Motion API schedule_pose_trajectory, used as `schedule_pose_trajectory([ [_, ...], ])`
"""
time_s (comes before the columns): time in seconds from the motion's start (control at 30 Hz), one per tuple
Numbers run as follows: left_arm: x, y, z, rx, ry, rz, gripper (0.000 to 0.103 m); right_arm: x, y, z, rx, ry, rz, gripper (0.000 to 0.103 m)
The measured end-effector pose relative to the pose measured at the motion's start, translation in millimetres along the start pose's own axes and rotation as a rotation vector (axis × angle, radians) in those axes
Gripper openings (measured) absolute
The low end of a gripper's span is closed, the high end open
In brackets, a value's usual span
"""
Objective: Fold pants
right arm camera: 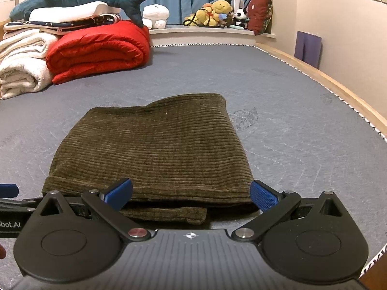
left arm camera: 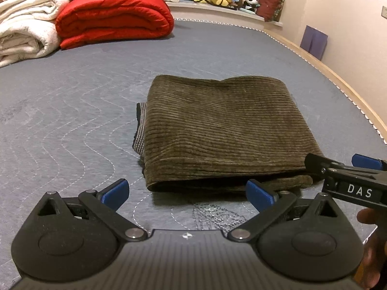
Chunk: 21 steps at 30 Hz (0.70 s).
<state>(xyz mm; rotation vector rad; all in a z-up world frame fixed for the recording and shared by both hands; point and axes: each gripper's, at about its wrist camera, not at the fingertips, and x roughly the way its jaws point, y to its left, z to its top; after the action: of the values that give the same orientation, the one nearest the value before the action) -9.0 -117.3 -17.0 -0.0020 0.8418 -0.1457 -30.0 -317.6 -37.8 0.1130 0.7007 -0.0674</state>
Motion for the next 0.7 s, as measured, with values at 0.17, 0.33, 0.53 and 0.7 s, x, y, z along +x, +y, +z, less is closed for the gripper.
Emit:
schedule_pose_trajectory([
  [0.17, -0.3, 1.9, 0.8, -0.005, -0.003, 0.004, 0.103, 1.7, 3.4, -0.4, -0.016, 0.006, -0.009, 0.102],
  [0.33, 0.6, 2.0, 0.7, -0.009, -0.001, 0.006, 0.103, 1.5, 4.9, -0.7, -0.019, 0.005, -0.009, 0.102],
  [0.53, -0.1, 2.3, 0.6, -0.009, -0.004, 0.005, 0.103, 1.4, 5.2, -1.4, -0.017, 0.009, -0.013, 0.102],
  [0.7, 0.0, 1.5, 0.4, -0.006, -0.003, 0.006, 0.103, 0.6, 5.8, -1.7, -0.017, 0.006, -0.013, 0.102],
])
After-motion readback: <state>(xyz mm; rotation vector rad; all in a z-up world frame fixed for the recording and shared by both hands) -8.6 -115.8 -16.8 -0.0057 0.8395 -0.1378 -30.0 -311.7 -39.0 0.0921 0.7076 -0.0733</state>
